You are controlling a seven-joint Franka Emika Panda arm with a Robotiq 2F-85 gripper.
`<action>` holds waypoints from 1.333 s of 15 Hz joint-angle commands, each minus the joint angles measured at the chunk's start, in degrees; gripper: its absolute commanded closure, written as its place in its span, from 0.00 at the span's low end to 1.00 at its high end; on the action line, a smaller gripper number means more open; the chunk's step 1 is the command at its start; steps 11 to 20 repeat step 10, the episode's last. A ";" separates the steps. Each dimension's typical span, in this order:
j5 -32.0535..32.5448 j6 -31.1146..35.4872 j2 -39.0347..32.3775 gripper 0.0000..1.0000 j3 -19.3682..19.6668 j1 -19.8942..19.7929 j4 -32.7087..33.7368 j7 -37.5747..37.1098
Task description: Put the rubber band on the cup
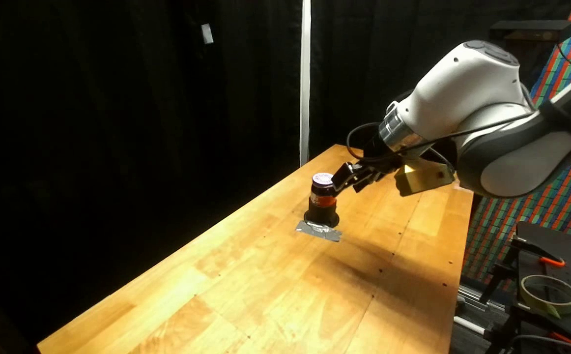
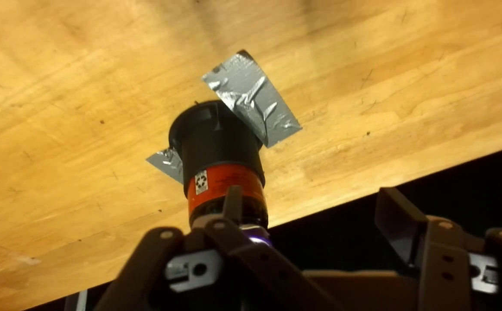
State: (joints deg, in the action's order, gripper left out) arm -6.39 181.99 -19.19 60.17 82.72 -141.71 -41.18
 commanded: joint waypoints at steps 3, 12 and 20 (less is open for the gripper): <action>8.33 -23.64 18.74 0.00 8.83 5.61 2.71 7.68; 2.90 -56.97 26.98 0.00 -5.27 -8.85 12.24 18.49; 2.90 -56.97 26.98 0.00 -5.27 -8.85 12.24 18.49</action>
